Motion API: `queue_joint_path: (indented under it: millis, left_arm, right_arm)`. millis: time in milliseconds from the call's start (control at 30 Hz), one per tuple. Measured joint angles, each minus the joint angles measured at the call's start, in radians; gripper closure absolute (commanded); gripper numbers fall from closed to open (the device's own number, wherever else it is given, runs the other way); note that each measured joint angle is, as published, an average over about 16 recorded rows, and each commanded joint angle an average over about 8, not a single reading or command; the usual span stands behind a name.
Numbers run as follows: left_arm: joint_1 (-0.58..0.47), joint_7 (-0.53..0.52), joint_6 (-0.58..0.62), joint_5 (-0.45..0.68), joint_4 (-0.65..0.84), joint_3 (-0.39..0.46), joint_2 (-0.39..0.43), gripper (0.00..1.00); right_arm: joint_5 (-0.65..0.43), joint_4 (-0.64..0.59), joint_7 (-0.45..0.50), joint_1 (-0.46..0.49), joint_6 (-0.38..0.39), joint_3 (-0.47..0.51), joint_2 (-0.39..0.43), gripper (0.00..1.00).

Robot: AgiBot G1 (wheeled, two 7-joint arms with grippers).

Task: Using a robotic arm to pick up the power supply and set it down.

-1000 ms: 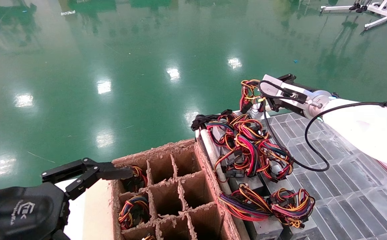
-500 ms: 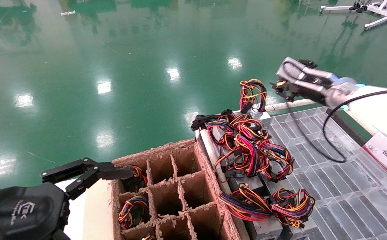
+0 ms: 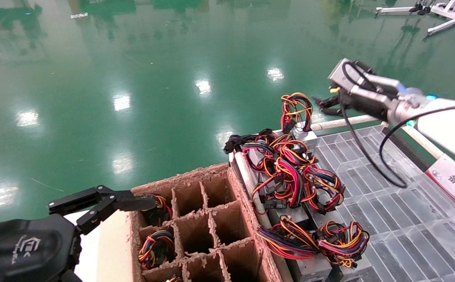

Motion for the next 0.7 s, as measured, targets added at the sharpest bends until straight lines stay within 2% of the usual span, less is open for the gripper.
queue_joint_path:
  millis: [467, 700]
  left_arm:
    - [0.0, 0.0, 0.0, 0.0, 0.0, 0.0, 0.0, 0.0]
    - [0.0, 0.0, 0.0, 0.0, 0.0, 0.0, 0.0, 0.0]
  right_arm:
    - [0.074, 0.3, 0.242, -0.179, -0.201, 0.107, 0.132, 0.0]
    - [0.092, 0.376, 0.304, -0.225, -0.252, 0.134, 0.166, 0.0]
